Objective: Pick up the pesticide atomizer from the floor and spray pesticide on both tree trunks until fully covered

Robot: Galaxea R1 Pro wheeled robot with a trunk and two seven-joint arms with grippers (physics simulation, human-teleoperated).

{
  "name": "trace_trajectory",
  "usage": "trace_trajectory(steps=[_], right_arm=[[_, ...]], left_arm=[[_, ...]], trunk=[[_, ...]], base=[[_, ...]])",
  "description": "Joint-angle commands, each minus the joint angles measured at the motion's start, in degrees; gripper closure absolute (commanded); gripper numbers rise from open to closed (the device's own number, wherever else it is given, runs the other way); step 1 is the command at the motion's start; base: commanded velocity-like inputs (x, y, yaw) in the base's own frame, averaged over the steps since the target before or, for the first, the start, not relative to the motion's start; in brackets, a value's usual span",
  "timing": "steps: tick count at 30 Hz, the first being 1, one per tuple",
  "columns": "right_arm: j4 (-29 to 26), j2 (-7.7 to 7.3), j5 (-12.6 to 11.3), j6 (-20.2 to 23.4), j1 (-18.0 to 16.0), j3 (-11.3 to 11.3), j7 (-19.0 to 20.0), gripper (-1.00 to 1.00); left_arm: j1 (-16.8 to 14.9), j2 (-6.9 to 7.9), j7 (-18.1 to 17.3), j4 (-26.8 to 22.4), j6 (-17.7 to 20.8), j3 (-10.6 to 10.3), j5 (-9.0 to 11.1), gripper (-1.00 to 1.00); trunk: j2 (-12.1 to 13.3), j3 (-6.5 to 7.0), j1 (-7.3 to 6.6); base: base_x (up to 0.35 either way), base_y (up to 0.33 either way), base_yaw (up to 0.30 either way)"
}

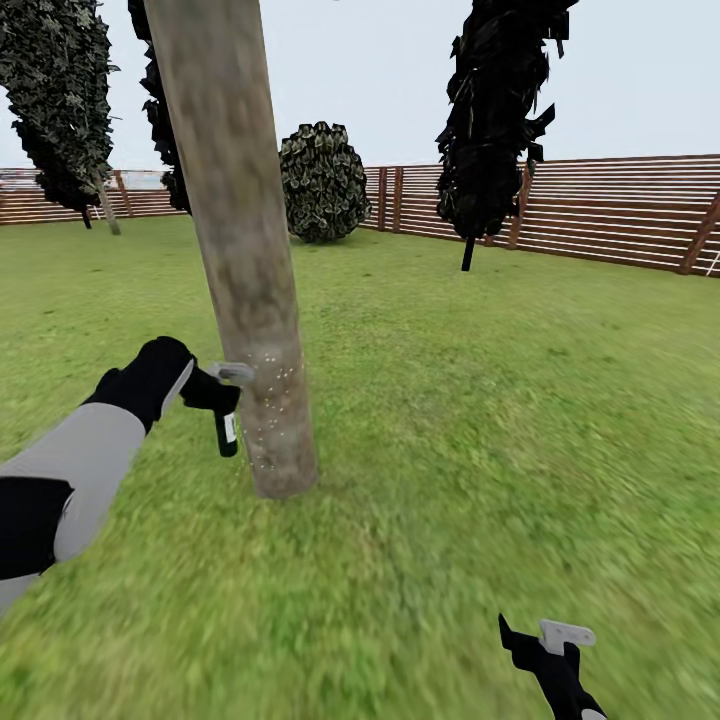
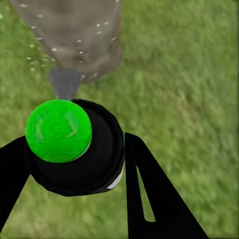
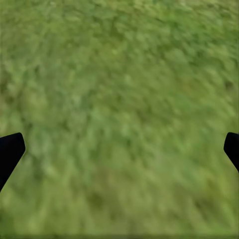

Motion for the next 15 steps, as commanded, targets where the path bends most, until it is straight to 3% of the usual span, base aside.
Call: trace_trajectory(steps=[1, 8, 15], right_arm=[[0.00, 0.00, 0.00, 0.00, 0.00, 0.00, 0.00, -1.00], [0.00, 0.00, 0.00, 0.00, 0.00, 0.00, 0.00, -1.00], [0.00, 0.00, 0.00, 0.00, 0.00, 0.00, 0.00, -1.00]], left_arm=[[-0.08, 0.89, -0.26, 0.04, 0.01, 0.04, 0.04, 1.00], [-1.49, 4.65, -0.43, 0.10, -0.04, 0.00, -0.21, 1.00], [0.52, 4.37, 2.54, 0.11, -0.89, 0.05, -0.32, 1.00]], trunk=[[0.00, 0.00, 0.00], [0.00, 0.00, 0.00], [0.00, 0.00, 0.00]], base=[[0.000, 0.000, 0.000], [0.000, 0.000, 0.000], [0.000, 0.000, 0.000]])
